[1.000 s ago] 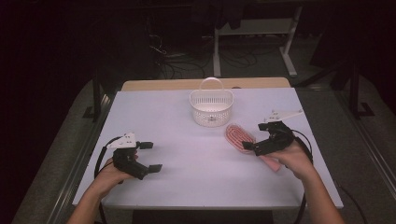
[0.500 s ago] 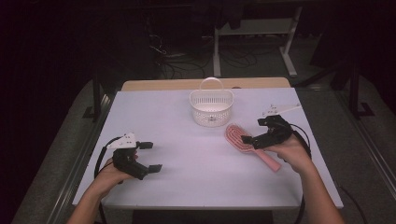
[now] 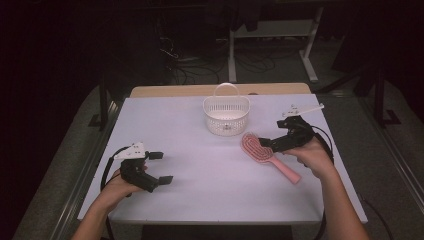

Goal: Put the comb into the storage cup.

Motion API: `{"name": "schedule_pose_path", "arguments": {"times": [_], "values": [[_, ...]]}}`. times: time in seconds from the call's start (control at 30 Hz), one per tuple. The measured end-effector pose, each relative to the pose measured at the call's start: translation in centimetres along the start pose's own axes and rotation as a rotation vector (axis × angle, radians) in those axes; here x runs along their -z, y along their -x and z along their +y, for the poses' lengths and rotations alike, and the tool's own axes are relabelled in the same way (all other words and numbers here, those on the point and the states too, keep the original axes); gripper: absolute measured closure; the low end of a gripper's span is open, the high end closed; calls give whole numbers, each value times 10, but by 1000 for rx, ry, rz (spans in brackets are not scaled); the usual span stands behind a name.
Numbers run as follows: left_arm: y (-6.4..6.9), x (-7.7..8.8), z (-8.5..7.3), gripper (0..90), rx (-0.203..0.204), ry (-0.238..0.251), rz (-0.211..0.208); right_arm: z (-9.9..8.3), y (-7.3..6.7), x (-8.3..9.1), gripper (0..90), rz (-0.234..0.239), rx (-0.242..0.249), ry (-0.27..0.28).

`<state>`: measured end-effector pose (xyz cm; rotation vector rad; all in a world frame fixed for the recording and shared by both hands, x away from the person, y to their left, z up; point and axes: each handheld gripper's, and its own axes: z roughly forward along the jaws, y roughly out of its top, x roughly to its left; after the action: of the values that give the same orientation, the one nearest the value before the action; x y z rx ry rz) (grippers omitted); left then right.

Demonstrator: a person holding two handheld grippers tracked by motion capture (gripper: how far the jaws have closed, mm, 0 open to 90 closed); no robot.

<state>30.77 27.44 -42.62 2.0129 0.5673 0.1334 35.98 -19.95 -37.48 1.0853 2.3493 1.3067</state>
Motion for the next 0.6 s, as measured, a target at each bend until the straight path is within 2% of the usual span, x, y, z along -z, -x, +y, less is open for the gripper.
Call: {"name": "schedule_pose_path", "arguments": {"times": [0.33, 0.6], "values": [[-2, 2, 0, 0, 8, 12, 3, 4, 6, 1, 0, -8, -8, 6], [-2, 0, 0, 0, 9, 8, 1, 2, 10, 1, 0, -42, -10, -8]]}}
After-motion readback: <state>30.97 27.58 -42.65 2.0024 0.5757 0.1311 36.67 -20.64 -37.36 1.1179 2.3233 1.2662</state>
